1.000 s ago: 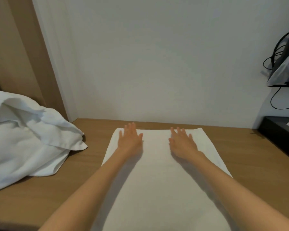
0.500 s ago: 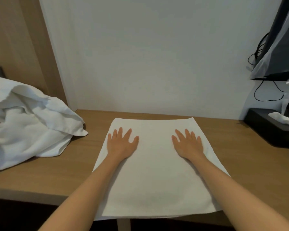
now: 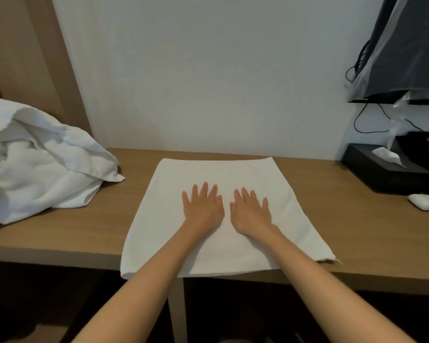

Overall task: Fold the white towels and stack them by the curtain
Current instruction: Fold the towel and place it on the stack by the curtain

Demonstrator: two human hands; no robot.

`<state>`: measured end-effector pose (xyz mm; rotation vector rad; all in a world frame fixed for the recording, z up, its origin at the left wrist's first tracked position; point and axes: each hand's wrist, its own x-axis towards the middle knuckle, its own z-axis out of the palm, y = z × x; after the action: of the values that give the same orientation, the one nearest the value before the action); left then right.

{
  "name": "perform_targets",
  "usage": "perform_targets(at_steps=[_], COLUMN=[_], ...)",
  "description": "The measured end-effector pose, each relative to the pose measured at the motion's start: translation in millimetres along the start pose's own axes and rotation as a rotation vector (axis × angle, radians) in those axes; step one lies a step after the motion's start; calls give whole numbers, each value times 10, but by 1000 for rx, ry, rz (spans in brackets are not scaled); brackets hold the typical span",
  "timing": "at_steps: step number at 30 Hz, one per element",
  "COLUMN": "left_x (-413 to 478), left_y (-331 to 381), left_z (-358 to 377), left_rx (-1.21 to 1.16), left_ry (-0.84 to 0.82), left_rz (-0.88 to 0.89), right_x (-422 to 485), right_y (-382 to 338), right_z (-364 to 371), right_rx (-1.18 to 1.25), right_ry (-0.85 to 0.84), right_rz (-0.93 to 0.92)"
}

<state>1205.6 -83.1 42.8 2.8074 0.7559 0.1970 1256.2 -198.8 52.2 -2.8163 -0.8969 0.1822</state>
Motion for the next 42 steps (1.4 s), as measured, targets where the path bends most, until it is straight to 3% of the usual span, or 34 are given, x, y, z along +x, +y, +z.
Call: perform_targets(at_steps=[3,15,21,26,35,42], left_x=[-67,-129,-389,-727,-1071,-1409], left_y=[-54,-66,142,272,-668,-1143], left_z=[16,-90,-137,-33,-157,-275], left_rx=[19,30,-19,48,3,8], left_ry=[23,-22,30,18,129,153], left_rz=[-38,-4,82,75,49,340], right_x=[-102,-470,-517,-559,-690,-918], right_y=[117,1071,658,171,518,735], right_z=[68,-217,-221,-10,18,-35], right_rx=[0,23,-61,25,-11,9], right_ry=[57,24,206,51,22,69], right_rz=[17,172,39,-28,-6,-200])
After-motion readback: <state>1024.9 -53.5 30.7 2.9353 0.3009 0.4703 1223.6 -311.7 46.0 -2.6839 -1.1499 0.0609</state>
